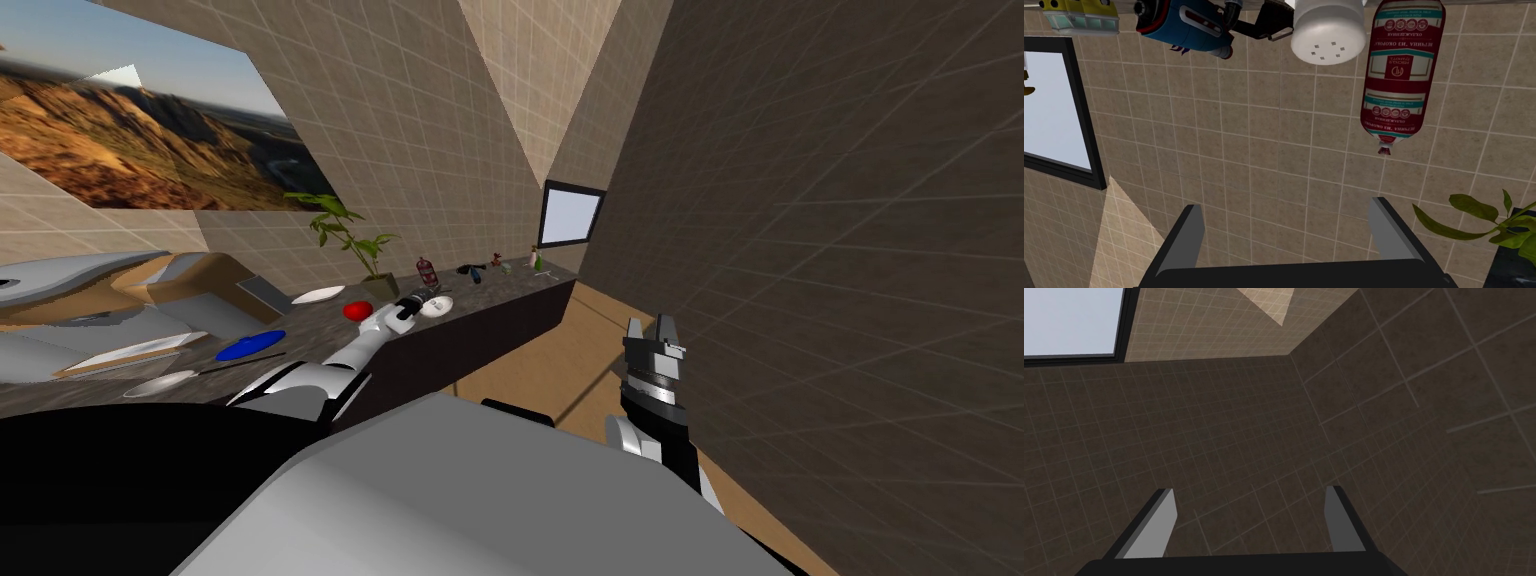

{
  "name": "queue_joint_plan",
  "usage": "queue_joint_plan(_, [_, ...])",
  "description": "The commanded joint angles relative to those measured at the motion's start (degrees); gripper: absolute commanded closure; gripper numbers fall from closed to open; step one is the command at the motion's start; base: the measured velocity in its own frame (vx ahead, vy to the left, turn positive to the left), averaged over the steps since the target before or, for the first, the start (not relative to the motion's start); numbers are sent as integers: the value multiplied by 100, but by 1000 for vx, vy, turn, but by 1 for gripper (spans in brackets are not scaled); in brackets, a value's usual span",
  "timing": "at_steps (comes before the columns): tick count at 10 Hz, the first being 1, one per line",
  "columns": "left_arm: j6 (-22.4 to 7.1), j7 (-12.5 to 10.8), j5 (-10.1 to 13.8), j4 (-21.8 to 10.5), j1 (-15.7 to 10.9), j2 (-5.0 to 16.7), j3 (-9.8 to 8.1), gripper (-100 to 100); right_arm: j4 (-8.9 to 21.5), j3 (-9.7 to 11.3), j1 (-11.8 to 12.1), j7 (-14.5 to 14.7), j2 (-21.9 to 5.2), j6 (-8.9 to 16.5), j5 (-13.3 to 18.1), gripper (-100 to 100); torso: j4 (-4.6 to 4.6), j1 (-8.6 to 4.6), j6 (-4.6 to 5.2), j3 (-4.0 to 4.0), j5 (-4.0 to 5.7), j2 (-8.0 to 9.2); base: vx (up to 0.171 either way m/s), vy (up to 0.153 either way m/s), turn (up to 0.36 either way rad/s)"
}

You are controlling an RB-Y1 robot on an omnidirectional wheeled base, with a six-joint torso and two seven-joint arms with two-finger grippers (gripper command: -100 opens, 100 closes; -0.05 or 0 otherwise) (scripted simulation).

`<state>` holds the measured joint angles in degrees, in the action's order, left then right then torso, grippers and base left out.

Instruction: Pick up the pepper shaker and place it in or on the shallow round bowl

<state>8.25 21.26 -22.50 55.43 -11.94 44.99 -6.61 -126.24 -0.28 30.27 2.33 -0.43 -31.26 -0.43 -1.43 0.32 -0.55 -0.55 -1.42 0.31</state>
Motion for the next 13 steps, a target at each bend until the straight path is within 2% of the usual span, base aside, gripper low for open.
queue_joint_plan(1, [34,-36,-24,-286,-286,117,129,-100,0,0,0,0,0,0,0,0,0,0,0,0,0,0,-71,-16,-64])
queue_joint_plan(2, [34,-36,-24,-462,-457,117,129,-100,0,0,-1,0,0,0,0,0,0,-4,3,2,1,5,-87,-22,-51])
queue_joint_plan(3, [92,-60,-53,-745,-700,219,242,-100,0,0,-1,0,0,0,0,0,2,-6,2,4,2,8,-143,-35,-91])
queue_joint_plan(4, [92,-60,-53,-927,-883,219,242,-100,0,1,-2,0,0,0,0,0,5,-11,3,14,3,27,-125,-21,-33])
queue_joint_plan(5, [92,-60,-53,-1033,-952,219,242,-100,0,0,-1,0,0,0,0,0,6,-7,0,15,2,26,-45,-7,11])
queue_joint_plan(6, [150,-84,-82,-1289,-1199,320,355,-100,0,0,0,0,0,0,0,0,2,-2,-1,4,1,6,-77,-27,-75])
queue_joint_plan(7, [150,-84,-82,-1419,-1347,320,355,-100,0,0,-1,0,0,0,0,0,1,-7,3,4,2,9,-91,-18,-44])
queue_joint_plan(8, [207,-107,-110,-1665,-1574,422,467,-100,0,0,-1,0,0,0,0,0,3,-5,0,6,2,11,-108,-8,-76])
queue_joint_plan(9, [207,-107,-110,-1819,-1741,422,467,-100,0,0,-1,0,0,0,0,0,4,-2,1,10,1,19,-102,-18,-44])
queue_joint_plan(10, [207,-107,-110,-1892,-1865,422,467,-100,0,0,-1,0,0,0,0,0,4,-5,-1,11,1,18,-51,-19,13])
queue_joint_plan(11, [207,-107,-110,-2009,-1869,422,467,-100,0,0,0,0,0,0,0,0,2,-5,-1,3,1,5,-8,-10,7])
queue_joint_plan(12, [181,-88,-118,-1918,-1839,393,446,-100,0,0,1,0,0,0,0,0,-2,-1,-2,-6,0,-10,0,0,0])
queue_joint_plan(13, [194,-80,-119,-1943,-1848,393,444,0,0,0,1,0,0,0,0,0,-4,2,-2,-10,-1,-17,0,0,0])
